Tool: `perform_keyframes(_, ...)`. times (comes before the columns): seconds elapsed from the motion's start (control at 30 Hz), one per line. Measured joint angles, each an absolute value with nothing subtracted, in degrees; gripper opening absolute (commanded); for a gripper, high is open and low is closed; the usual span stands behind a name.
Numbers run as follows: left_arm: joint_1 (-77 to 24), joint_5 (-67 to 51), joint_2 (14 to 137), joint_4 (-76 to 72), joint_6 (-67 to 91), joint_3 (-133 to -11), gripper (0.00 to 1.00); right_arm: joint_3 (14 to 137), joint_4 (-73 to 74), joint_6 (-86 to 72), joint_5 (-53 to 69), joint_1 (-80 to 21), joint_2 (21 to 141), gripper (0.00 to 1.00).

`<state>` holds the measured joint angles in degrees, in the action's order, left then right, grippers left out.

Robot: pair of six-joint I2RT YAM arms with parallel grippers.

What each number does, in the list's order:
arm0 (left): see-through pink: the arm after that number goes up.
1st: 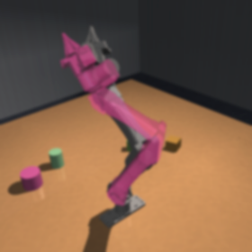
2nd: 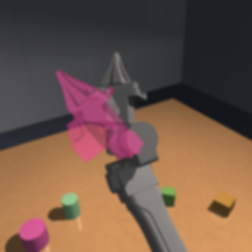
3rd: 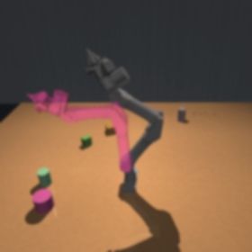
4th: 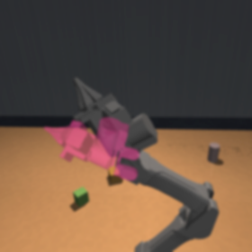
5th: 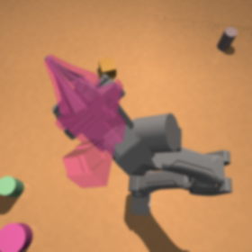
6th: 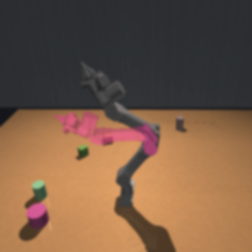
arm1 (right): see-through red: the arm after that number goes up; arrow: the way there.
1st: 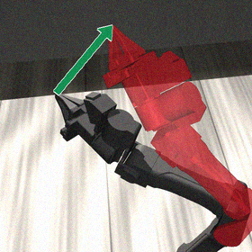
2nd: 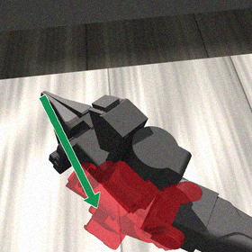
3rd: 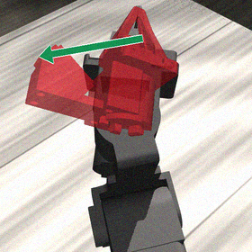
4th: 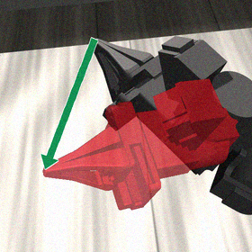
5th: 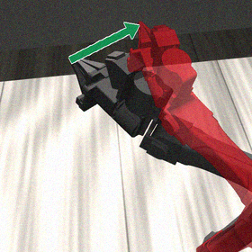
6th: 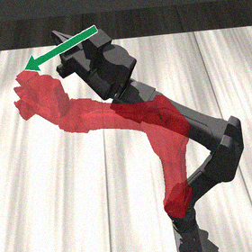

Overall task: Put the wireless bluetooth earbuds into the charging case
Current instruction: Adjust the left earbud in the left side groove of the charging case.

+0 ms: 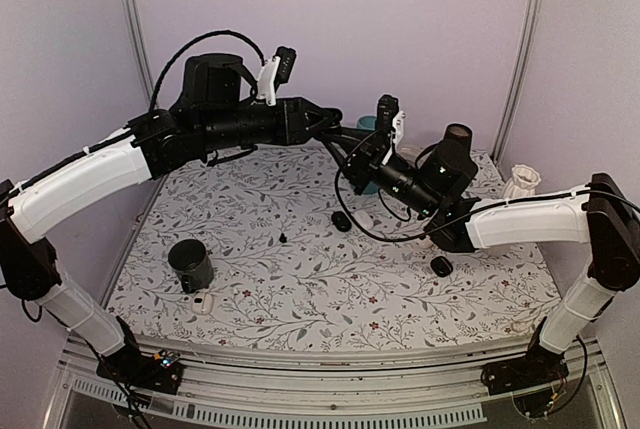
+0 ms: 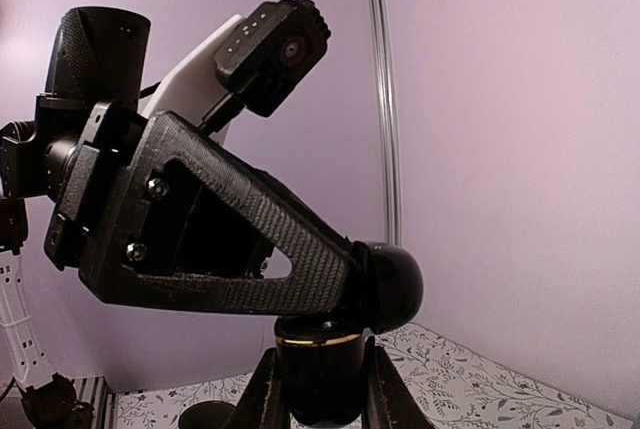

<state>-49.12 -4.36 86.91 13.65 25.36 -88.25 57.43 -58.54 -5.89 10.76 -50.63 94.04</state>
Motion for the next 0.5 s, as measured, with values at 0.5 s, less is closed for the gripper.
perform_keyframes(0.5,-49.12,-4.38,86.91,12.64,26.55,-88.25,0.34,57.36,-58.83,-5.34,10.35,-50.63,94.04,0.03)
